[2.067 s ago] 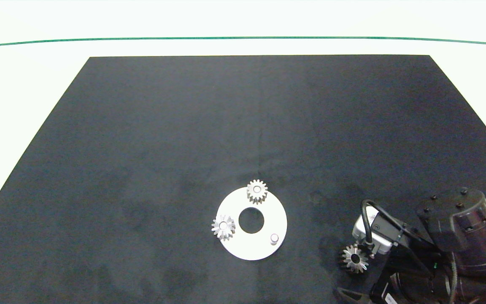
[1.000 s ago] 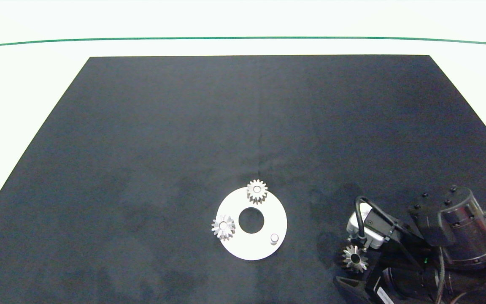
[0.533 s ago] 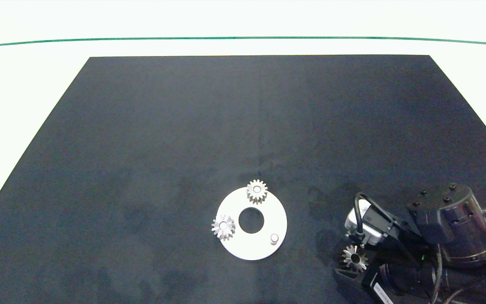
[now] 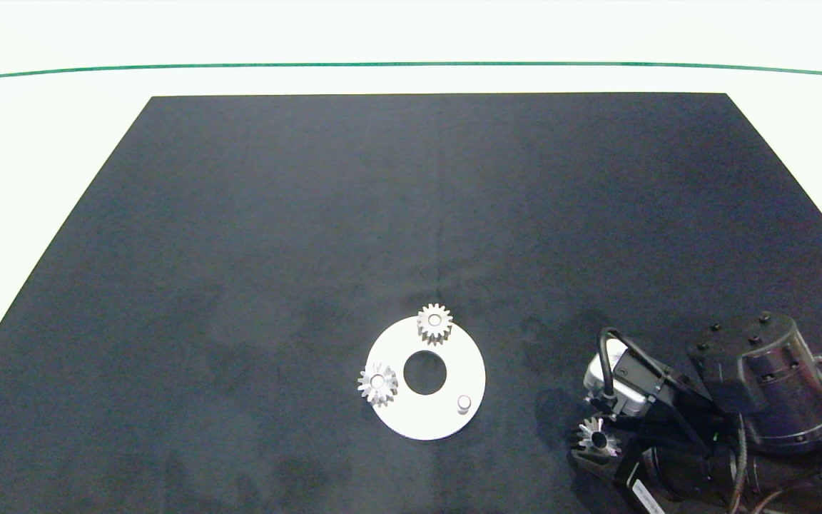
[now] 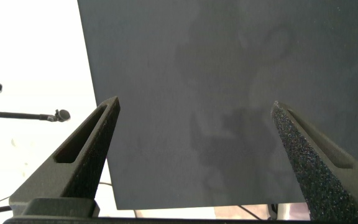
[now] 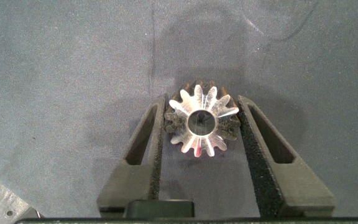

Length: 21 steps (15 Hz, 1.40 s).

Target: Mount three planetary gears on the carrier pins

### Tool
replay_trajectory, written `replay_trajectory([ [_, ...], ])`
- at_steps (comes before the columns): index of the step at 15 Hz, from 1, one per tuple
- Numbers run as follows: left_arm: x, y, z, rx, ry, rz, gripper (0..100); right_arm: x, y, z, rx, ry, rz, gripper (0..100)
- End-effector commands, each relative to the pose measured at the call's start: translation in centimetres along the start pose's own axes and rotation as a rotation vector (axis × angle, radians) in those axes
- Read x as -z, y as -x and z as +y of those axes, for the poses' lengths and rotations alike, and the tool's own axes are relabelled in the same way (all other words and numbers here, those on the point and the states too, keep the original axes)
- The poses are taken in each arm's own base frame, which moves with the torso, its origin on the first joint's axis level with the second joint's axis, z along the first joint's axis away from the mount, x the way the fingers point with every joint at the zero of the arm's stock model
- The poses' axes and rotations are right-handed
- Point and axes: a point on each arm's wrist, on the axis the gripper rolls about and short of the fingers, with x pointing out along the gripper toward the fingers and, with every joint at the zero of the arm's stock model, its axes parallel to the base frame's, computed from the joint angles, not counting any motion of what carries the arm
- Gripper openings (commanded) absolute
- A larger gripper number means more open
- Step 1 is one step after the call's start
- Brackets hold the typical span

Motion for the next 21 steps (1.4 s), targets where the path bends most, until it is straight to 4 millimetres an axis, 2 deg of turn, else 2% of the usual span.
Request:
replay_trajectory([
  [1,0.1,-0.1,0.0,0.002,-0.002,0.009,100,0.0,0.0,0.0,0.001,0.002,-0.001,37],
  [15,0.2,-0.2,-0.1,0.003,-0.003,0.014,100,0.1,0.0,-0.1,0.004,0.000,0.004,9],
  [19,0.1,-0.1,-0.1,0.004,-0.003,0.010,100,-2.4,1.5,-1.3,0.082,0.028,-0.011,7],
  [21,0.1,-0.1,-0.1,0.002,-0.002,0.009,100,-3.9,2.5,-0.9,0.056,0.053,-0.012,7],
])
